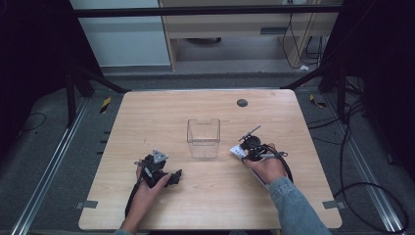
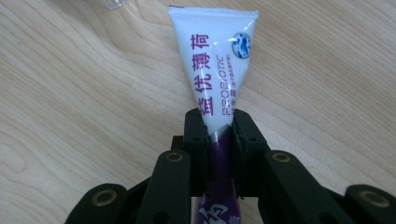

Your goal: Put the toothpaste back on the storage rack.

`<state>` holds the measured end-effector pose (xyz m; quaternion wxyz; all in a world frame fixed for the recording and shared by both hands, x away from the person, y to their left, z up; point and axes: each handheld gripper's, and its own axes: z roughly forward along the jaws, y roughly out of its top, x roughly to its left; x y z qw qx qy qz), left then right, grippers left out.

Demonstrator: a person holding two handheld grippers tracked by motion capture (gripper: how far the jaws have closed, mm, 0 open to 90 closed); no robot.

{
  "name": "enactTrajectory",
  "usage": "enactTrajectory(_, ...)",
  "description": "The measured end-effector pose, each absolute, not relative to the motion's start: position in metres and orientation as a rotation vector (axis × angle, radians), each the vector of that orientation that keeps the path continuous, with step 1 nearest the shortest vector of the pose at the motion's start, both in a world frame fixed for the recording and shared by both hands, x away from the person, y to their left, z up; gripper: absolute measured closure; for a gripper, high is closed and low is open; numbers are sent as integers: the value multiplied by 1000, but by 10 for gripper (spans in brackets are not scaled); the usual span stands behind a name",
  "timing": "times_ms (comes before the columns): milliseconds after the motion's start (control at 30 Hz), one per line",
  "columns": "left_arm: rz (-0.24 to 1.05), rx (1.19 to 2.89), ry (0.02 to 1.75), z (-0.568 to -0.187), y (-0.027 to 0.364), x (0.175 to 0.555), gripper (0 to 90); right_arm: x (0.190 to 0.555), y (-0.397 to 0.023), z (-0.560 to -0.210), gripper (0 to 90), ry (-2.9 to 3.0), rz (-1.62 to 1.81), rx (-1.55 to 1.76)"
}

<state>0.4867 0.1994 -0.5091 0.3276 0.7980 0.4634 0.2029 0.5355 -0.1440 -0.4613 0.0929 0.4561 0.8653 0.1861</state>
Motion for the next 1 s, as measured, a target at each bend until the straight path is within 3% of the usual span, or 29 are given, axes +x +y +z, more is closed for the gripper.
enactTrajectory(1000,531,2091,1212,-509,199,487,0,543,-182,-364,787,2288,812,1333)
